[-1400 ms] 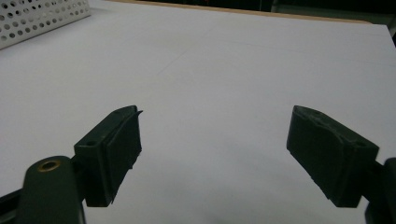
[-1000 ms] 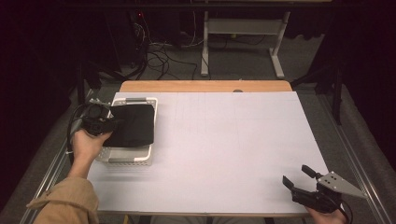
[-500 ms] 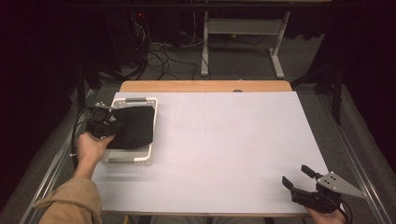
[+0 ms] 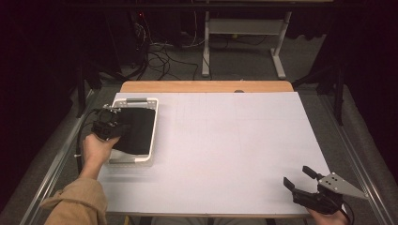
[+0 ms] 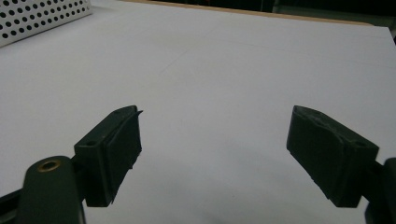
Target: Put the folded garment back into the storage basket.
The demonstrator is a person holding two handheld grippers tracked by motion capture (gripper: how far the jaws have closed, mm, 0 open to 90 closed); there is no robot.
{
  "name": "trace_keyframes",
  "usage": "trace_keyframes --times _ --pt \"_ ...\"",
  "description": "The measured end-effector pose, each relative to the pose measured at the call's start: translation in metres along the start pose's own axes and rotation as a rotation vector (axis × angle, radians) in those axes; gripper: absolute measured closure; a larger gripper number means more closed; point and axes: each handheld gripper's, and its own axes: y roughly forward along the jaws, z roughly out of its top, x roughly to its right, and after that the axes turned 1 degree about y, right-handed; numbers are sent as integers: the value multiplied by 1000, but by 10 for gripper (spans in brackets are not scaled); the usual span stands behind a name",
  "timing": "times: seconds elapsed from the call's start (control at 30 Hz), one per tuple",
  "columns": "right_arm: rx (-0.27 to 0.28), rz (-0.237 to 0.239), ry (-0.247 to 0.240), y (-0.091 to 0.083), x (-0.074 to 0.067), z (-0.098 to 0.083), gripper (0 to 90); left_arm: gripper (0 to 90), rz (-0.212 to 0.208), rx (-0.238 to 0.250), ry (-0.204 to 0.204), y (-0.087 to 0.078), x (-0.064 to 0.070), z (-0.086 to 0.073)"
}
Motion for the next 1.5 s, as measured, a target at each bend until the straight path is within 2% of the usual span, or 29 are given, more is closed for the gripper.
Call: trace_keyframes --times 0.1,0.33,0.53,0.63,0.8,1.1,1.3,1.5 --pt "1 0 1 0 0 0 184 706 24 -19 4 2 0 -1" --pt "0 1 2 0 -1 0 184 675 46 -48 -24 10 -3 -5" --pt "0 1 0 0 -1 0 184 544 67 -44 -37 8 -7 -8" --pt "2 1 -1 0 -1 0 184 480 69 -19 -45 4 -7 -9" --pt "1 2 1 0 -1 0 184 432 74 21 -44 -3 -5 -10" --pt "2 2 -1 0 -1 0 184 431 62 75 -37 -13 -2 -12" --pt "2 3 -1 0 -1 0 184 431 63 141 -16 -22 3 -14" --pt "2 1 0 0 -1 0 184 430 34 214 -17 -31 6 -16"
